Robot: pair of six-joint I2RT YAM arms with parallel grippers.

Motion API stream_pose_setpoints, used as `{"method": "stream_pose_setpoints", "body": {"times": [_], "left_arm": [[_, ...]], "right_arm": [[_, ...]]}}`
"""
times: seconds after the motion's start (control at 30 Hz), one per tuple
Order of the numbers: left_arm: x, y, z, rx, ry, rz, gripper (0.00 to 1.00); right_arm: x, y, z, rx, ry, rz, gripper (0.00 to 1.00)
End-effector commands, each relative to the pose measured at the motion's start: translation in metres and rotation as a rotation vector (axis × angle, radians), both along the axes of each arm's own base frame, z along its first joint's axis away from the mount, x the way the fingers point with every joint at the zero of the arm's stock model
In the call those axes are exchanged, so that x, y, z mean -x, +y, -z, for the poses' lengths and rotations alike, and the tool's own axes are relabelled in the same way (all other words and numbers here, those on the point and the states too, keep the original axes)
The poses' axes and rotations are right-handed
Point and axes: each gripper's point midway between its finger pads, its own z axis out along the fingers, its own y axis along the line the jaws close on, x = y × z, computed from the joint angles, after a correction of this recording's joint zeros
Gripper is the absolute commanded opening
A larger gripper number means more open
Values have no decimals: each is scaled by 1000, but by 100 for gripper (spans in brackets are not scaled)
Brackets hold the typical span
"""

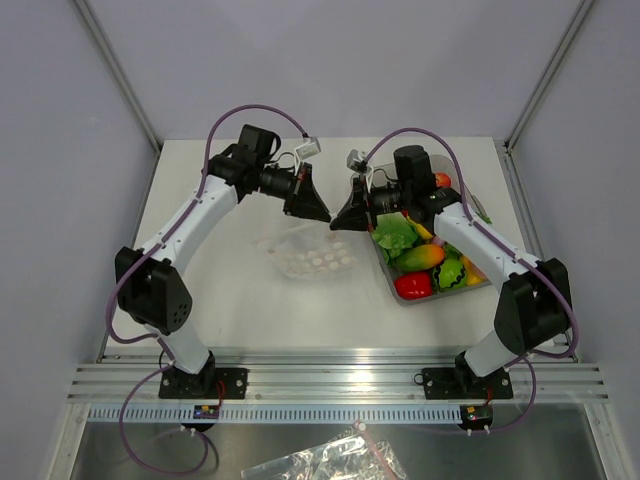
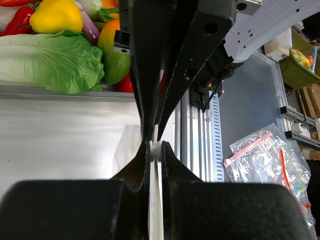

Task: Place the food in the zip-top bag and seal the zipper
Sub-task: Unzip the zipper food storage bag at the center of the board.

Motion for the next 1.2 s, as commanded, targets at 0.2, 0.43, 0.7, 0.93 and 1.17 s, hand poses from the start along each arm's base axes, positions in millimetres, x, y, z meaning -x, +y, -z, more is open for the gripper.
{"method": "stream_pose_setpoints", "body": {"times": [0.2,0.43,0.7,0.93,1.17], "left_arm": [[7,11,-20,40,-77,-5,0],[6,10,-21,45,-71,-1,0],[9,13,-16,24,-69,-9,0],[13,18,-5,20,-38,-15,0],[16,26,13,0,5,-34,0]], "right_arm": [[-16,11,-39,-67,-69,11,18],[-15,13,-45,-83,-74,-6,8],[-15,2,-61,-145,-211,95,0],[-27,-6,-67,-187,-219,163,0],[-42,-22,-82,-312,-221,245,0]]}}
